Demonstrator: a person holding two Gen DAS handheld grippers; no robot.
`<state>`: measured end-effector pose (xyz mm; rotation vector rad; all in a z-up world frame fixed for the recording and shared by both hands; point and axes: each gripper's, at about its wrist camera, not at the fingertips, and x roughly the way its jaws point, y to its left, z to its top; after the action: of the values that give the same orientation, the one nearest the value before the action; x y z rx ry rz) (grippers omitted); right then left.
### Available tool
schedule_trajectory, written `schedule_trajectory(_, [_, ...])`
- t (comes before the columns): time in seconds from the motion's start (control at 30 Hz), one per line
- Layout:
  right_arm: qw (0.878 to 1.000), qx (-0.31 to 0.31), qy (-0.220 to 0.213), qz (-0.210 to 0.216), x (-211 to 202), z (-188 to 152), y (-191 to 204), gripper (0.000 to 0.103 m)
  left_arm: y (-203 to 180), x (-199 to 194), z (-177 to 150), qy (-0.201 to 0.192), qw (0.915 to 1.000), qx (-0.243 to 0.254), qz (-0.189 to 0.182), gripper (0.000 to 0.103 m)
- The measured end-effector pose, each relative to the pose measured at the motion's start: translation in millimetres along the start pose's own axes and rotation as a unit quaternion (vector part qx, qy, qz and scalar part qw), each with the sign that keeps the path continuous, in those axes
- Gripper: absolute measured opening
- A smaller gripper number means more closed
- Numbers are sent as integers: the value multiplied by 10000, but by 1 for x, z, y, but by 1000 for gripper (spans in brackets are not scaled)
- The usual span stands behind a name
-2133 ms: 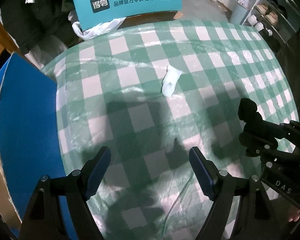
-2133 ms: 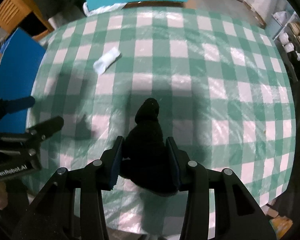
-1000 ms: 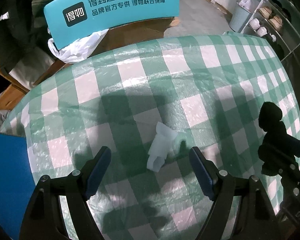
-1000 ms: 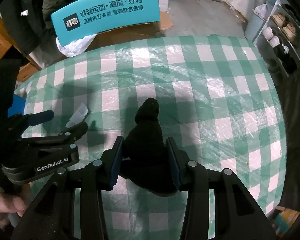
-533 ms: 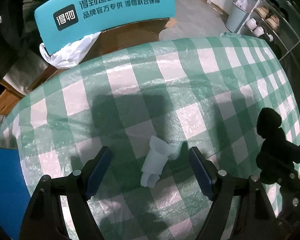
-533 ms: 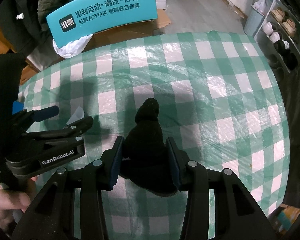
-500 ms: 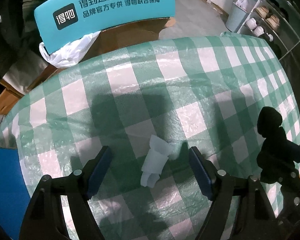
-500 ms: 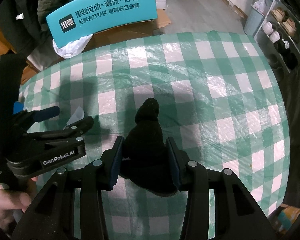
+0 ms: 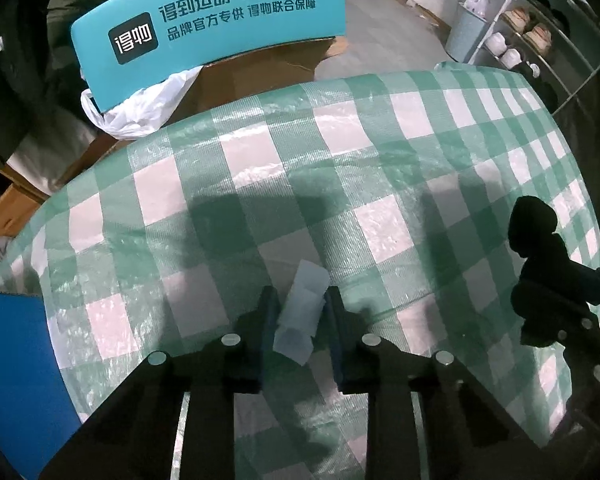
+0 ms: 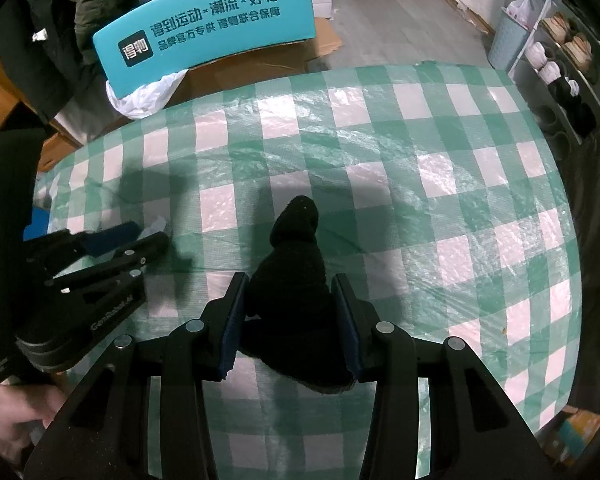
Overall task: Organize soft objects
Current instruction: 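Lift the black sock and white item with both tools over the shoebox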
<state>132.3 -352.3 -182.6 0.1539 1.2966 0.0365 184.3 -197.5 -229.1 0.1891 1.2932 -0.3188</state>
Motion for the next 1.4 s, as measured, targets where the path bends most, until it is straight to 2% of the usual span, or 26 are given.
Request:
schedule_trajectory(0.33, [10000,-67,-62,17,-7,-1,9,42,10,-18,-10,-63,9999,-125,56,20])
schedule_trajectory(0.8, [9989,-396,-235,-11,-28,-4,32,42,11,-55,-26,-240,9995,-29,213,19])
schedule_trajectory(1.4, [9958,-746,-523,56,-64,-14,53,42,10,-118,-43,-647,9970,-20,414,19])
